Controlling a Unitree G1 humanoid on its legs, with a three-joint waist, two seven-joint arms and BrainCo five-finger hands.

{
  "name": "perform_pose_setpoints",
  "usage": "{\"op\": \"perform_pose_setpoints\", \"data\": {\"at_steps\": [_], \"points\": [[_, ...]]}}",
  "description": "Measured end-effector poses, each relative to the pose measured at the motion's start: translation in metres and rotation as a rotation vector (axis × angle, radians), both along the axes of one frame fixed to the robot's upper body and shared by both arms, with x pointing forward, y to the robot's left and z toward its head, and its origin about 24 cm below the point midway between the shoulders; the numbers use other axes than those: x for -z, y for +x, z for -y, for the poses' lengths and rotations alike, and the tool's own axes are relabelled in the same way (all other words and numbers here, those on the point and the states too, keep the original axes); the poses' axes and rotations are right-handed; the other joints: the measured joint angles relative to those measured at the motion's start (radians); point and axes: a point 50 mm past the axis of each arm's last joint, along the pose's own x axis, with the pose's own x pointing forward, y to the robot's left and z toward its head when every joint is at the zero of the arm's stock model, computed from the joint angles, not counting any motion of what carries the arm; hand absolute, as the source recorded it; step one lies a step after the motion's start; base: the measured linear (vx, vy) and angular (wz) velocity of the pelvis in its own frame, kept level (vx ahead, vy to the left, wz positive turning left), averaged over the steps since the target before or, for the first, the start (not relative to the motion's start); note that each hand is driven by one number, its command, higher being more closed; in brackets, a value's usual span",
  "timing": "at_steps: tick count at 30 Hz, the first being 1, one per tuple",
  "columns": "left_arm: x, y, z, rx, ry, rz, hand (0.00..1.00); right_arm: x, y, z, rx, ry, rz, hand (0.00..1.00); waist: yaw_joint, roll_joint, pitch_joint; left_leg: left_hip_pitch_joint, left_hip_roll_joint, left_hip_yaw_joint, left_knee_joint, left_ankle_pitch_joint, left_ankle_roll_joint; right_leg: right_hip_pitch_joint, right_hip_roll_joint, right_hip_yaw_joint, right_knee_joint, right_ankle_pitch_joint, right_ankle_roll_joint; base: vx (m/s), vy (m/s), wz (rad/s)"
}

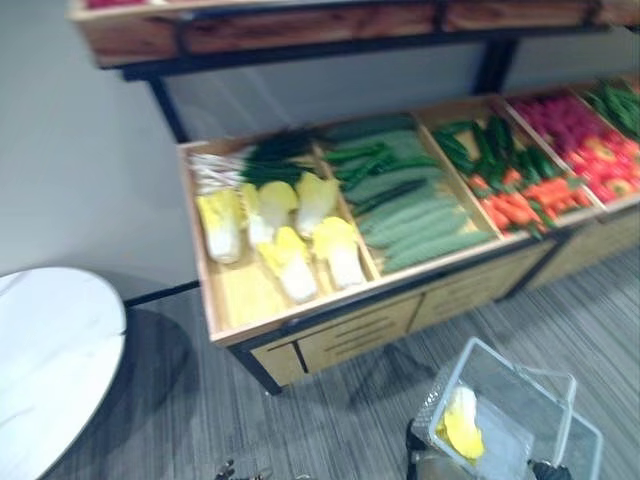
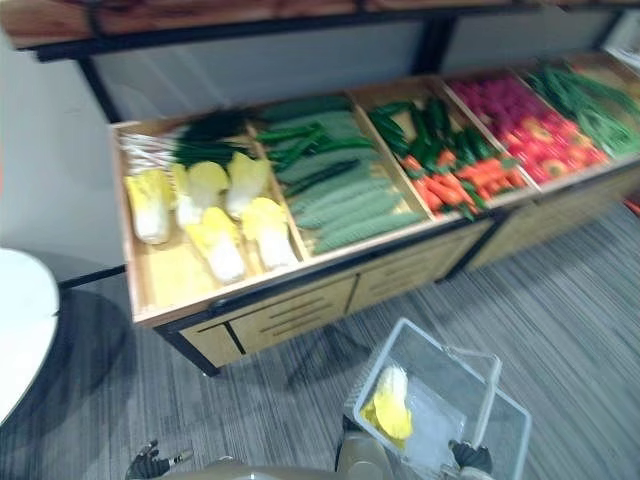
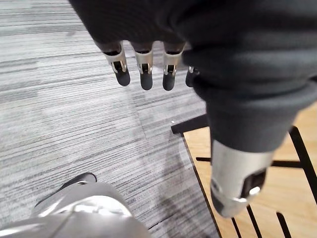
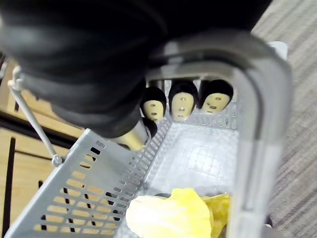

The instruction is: Pick vegetable in the basket

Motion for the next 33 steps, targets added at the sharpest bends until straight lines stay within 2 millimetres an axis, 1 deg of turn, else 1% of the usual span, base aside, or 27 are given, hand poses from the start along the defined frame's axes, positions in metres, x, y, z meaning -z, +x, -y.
{"op": "perform_pose_setpoints", "data": {"at_steps": [1, 2, 4, 5, 6, 7, 8, 9, 11, 12, 13, 14, 15, 17, 18, 19, 21, 22, 23, 25, 26, 28, 29, 30, 31, 32, 33], "points": [[0.0, 0.001, 0.001, 0.004, -0.002, 0.006, 0.0, 0.001, 0.0, 0.0, 0.003, 0.001, -0.003, 1.0, 0.003, -0.003, 0.012, 0.018, -0.001, 0.038, -0.024, 0.013, 0.007, 0.008, -0.032, -0.076, 0.133, -0.06, -0.019, -0.15, 0.111, -1.11], [0.001, -0.006, 0.002, 0.005, -0.003, -0.013, 0.0, 0.002, 0.001, -0.003, -0.007, 0.008, -0.013, 1.0, 0.006, -0.007, 0.01, 0.039, -0.009, 0.089, -0.058, 0.031, 0.01, 0.035, -0.063, -0.144, 0.241, -0.113, -0.013, -0.07, 0.095, -1.07], [0.003, -0.015, 0.001, -0.003, -0.004, -0.035, 0.0, 0.003, 0.008, -0.007, -0.037, 0.017, -0.012, 1.0, 0.005, -0.026, 0.013, 0.061, -0.016, 0.159, -0.08, 0.048, 0.014, 0.112, -0.09, -0.193, 0.28, -0.156, -0.018, -0.04, 0.042, -1.22], [0.003, -0.016, 0.001, -0.01, -0.006, -0.037, 0.0, 0.003, 0.011, -0.008, -0.057, 0.015, -0.016, 1.0, 0.007, -0.036, 0.013, 0.062, -0.013, 0.202, -0.073, 0.049, 0.013, 0.147, -0.104, -0.22, 0.245, -0.18, -0.013, -0.04, -0.039, -1.28], [0.003, -0.016, 0.002, -0.016, -0.008, -0.035, 0.0, 0.002, 0.015, -0.009, -0.068, 0.011, -0.011, 1.0, 0.006, -0.044, 0.011, 0.064, -0.013, 0.233, -0.062, 0.051, 0.011, 0.149, -0.099, -0.253, 0.204, -0.191, -0.025, -0.03, -0.055, -1.07], [0.003, -0.016, 0.003, -0.021, -0.014, -0.033, 0.0, 0.001, 0.017, -0.008, -0.073, 0.006, -0.009, 1.0, 0.007, -0.041, 0.012, 0.064, -0.012, 0.252, -0.063, 0.058, 0.01, 0.154, -0.089, -0.275, 0.167, -0.192, -0.03, -0.05, -0.091, -1.17], [0.004, -0.017, 0.004, -0.032, -0.02, -0.032, 0.0, 0.001, 0.02, -0.009, -0.08, 0.008, -0.007, 1.0, 0.01, -0.027, 0.009, 0.062, -0.001, 0.267, -0.082, 0.085, 0.015, 0.176, -0.043, -0.277, 0.052, -0.191, -0.038, -0.1, -0.171, -1.31], [0.005, -0.021, 0.007, -0.036, -0.026, -0.038, 0.0, 0.001, 0.026, -0.011, -0.11, 0.007, -0.011, 1.0, 0.015, -0.008, -0.004, 0.049, 0.016, 0.306, -0.098, 0.092, 0.008, 0.191, -0.029, -0.299, 0.015, -0.226, -0.038, -0.1, -0.168, -1.28], [0.003, -0.015, 0.003, -0.014, -0.014, -0.033, 0.0, 0.002, 0.028, -0.014, -0.135, 0.008, -0.019, 1.0, 0.009, -0.027, -0.003, 0.051, 0.009, 0.38, -0.094, 0.092, 0.006, 0.203, -0.075, -0.307, 0.011, -0.257, 0.006, -0.04, -0.158, -1.16], [0.002, -0.011, 0.0, -0.003, -0.005, -0.028, 0.0, 0.002, 0.033, -0.018, -0.156, 0.014, -0.019, 1.0, 0.019, -0.04, 0.007, 0.055, 0.026, 0.431, -0.054, 0.094, 0.002, 0.226, -0.056, -0.29, -0.099, -0.26, 0.014, 0.0, -0.241, -1.23], [0.002, -0.011, 0.0, -0.002, -0.005, -0.03, 0.0, 0.002, 0.033, -0.018, -0.164, 0.012, -0.02, 1.0, 0.019, -0.037, 0.008, 0.059, 0.038, 0.447, -0.036, 0.098, -0.003, 0.241, -0.039, -0.291, -0.142, -0.26, 0.014, 0.02, -0.336, -1.27], [0.004, -0.011, 0.008, 0.008, -0.021, -0.036, 0.0, 0.002, 0.032, -0.018, -0.189, 0.002, -0.032, 1.0, 0.016, -0.018, 0.008, 0.072, 0.077, 0.464, 0.007, 0.1, -0.005, 0.277, 0.003, -0.269, -0.213, -0.238, -0.005, 0.02, -0.267, -0.95], [0.006, -0.009, 0.015, 0.029, -0.038, -0.037, 0.0, 0.003, 0.027, -0.019, -0.202, 0.003, -0.048, 1.0, 0.006, -0.01, 0.005, 0.083, 0.121, 0.478, 0.059, 0.107, -0.013, 0.308, 0.043, -0.244, -0.272, -0.21, -0.016, 0.0, -0.232, -0.86], [0.007, -0.004, 0.023, 0.06, -0.049, -0.035, 0.0, 0.007, 0.014, -0.02, -0.221, -0.002, -0.083, 1.0, 0.003, 0.013, -0.016, 0.09, 0.173, 0.477, 0.124, 0.12, -0.026, 0.335, 0.087, -0.207, -0.337, -0.187, -0.034, -0.05, -0.169, -0.75], [0.007, -0.002, 0.025, 0.08, -0.047, -0.033, 0.0, 0.008, 0.01, -0.02, -0.231, -0.004, -0.092, 1.0, -0.001, 0.018, -0.019, 0.1, 0.195, 0.475, 0.155, 0.135, -0.042, 0.341, 0.105, -0.177, -0.355, -0.181, -0.04, -0.06, -0.145, -0.79], [0.007, -0.001, 0.025, 0.083, -0.045, -0.033, 0.0, 0.008, 0.009, -0.021, -0.238, -0.004, -0.097, 1.0, -0.002, 0.018, -0.019, 0.103, 0.204, 0.467, 0.176, 0.147, -0.043, 0.342, 0.11, -0.158, -0.359, -0.179, -0.044, -0.06, -0.135, -0.88], [0.008, -0.003, 0.028, 0.092, -0.048, -0.037, 0.0, 0.008, 0.008, -0.022, -0.25, -0.005, -0.093, 1.0, 0.006, 0.008, -0.009, 0.061, 0.222, 0.304, 0.278, 0.194, -0.047, 0.353, 0.116, -0.063, -0.366, -0.173, -0.053, -0.03, -0.116, -1.09], [0.007, -0.006, 0.028, 0.094, -0.045, -0.036, 0.0, 0.006, 0.01, -0.019, -0.26, -0.016, -0.088, 1.0, 0.011, 0.004, -0.007, 0.025, 0.156, 0.095, 0.244, 0.16, -0.073, 0.354, 0.11, -0.008, -0.359, -0.173, -0.053, -0.01, -0.048, -1.18], [0.008, -0.009, 0.028, 0.092, -0.044, -0.042, 0.0, 0.005, 0.011, -0.017, -0.264, -0.022, -0.087, 1.0, 0.013, 0.003, -0.007, 0.011, 0.115, -0.021, 0.216, 0.143, -0.081, 0.354, 0.108, 0.026, -0.358, -0.173, -0.054, 0.0, 0.003, -1.28], [0.009, -0.017, 0.033, 0.087, -0.052, -0.054, 0.0, 0.004, 0.016, -0.015, -0.288, -0.033, -0.082, 1.0, 0.031, 0.003, -0.007, -0.006, -0.002, -0.334, 0.117, 0.102, -0.105, 0.345, 0.109, 0.134, -0.358, -0.16, -0.044, 0.0, 0.075, -1.6], [0.008, -0.015, 0.033, 0.089, -0.045, -0.042, 0.0, 0.004, 0.018, -0.016, -0.296, -0.031, -0.086, 1.0, 0.039, 0.003, -0.007, -0.016, -0.032, -0.439, 0.066, 0.096, -0.109, 0.332, 0.116, 0.187, -0.359, -0.157, -0.04, -0.01, 0.145, -1.53], [0.008, -0.015, 0.033, 0.084, -0.041, -0.043, 0.0, 0.004, 0.017, -0.015, -0.291, -0.03, -0.087, 1.0, 0.038, 0.005, -0.008, -0.044, -0.038, -0.563, -0.021, 0.096, -0.111, 0.304, 0.133, 0.266, -0.366, -0.154, -0.019, -0.02, 0.181, -1.21], [0.008, -0.015, 0.032, 0.082, -0.04, -0.042, 0.0, 0.004, 0.017, -0.014, -0.287, -0.032, -0.085, 1.0, 0.037, 0.005, -0.008, -0.048, -0.037, -0.589, -0.048, 0.1, -0.112, 0.299, 0.136, 0.287, -0.366, -0.151, -0.014, 0.01, 0.29, -1.15], [0.008, -0.015, 0.033, 0.082, -0.04, -0.041, 0.0, 0.003, 0.015, -0.01, -0.28, -0.041, -0.089, 1.0, 0.036, 0.013, -0.01, -0.049, -0.035, -0.625, -0.115, 0.127, -0.117, 0.279, 0.142, 0.321, -0.367, -0.142, 0.004, 0.02, 0.215, -0.78], [0.009, -0.015, 0.034, 0.082, -0.042, -0.042, 0.0, 0.002, 0.013, -0.006, -0.268, -0.049, -0.092, 1.0, 0.037, 0.025, -0.013, -0.049, -0.026, -0.628, -0.148, 0.153, -0.121, 0.271, 0.152, 0.34, -0.367, -0.139, 0.013, 0.04, 0.35, -1.01], [0.009, -0.015, 0.031, 0.08, -0.037, -0.046, 0.0, 0.002, 0.012, -0.004, -0.244, -0.046, -0.094, 1.0, 0.043, 0.034, -0.012, -0.042, -0.023, -0.599, -0.159, 0.16, -0.151, 0.268, 0.152, 0.378, -0.368, -0.131, 0.027, 0.03, 0.23, -0.82], [0.008, -0.016, 0.027, 0.079, -0.021, -0.046, 0.0, 0.002, 0.011, -0.006, -0.247, -0.042, -0.086, 1.0, 0.044, 0.015, -0.02, -0.042, -0.044, -0.572, -0.174, 0.16, -0.138, 0.265, 0.125, 0.392, -0.383, -0.114, 0.051, 0.05, 0.347, -0.73]]}}
